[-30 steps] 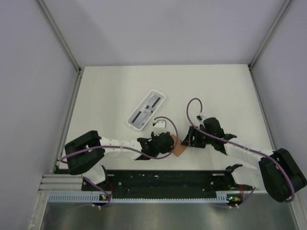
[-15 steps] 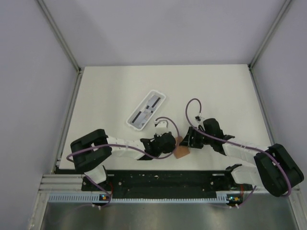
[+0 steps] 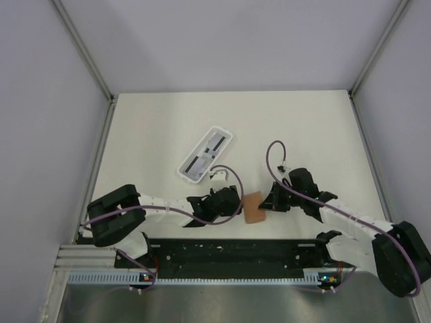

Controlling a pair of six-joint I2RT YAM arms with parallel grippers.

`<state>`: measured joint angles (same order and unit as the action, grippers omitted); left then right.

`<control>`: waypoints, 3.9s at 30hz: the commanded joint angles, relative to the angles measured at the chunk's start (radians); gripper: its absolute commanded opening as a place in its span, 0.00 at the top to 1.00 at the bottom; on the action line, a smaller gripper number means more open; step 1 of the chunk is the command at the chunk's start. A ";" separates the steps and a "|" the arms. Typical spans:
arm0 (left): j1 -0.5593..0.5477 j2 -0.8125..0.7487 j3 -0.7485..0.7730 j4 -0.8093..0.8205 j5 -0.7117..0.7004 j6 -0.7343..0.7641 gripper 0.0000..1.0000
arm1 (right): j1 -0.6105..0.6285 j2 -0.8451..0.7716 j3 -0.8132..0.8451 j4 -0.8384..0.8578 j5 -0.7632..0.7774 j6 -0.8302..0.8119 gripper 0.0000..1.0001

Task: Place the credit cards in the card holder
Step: Open the card holder at the center of the board.

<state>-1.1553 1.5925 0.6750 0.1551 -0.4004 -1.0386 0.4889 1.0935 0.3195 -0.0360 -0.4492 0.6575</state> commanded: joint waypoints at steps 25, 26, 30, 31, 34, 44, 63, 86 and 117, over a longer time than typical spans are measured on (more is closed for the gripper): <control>0.091 -0.760 -0.279 0.360 0.357 0.242 0.23 | 0.000 -0.400 0.158 0.267 -0.259 0.306 1.00; 0.091 -0.750 -0.278 0.376 0.373 0.242 0.24 | 0.000 -0.397 0.152 0.290 -0.269 0.323 1.00; 0.091 -0.707 -0.264 0.411 0.396 0.239 0.28 | 0.000 -0.400 0.144 0.324 -0.299 0.350 1.00; 0.091 -0.701 -0.262 0.434 0.429 0.239 0.30 | 0.000 -0.403 0.144 0.317 -0.302 0.350 1.00; 0.091 -0.683 -0.253 0.471 0.449 0.238 0.41 | 0.000 -0.415 0.141 0.305 -0.310 0.347 1.00; 0.079 -0.624 -0.144 0.421 0.535 0.389 1.00 | 0.000 -0.435 0.263 0.045 -0.272 0.201 0.54; -0.323 -0.393 -0.025 0.417 -0.652 1.480 1.00 | -0.003 -0.334 0.579 -0.475 -0.034 0.217 0.26; -0.501 0.066 0.037 1.514 -0.805 2.390 1.00 | -0.058 -0.339 0.507 -0.489 -0.062 0.251 0.30; -0.322 -1.026 -0.225 0.526 -0.295 0.710 0.18 | -0.108 -0.636 0.167 0.282 0.026 0.534 1.00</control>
<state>-1.5284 0.6159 0.5495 0.8696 -0.9455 0.0887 0.3943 0.5171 0.5652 -0.1505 -0.4782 1.0355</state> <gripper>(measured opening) 0.818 0.058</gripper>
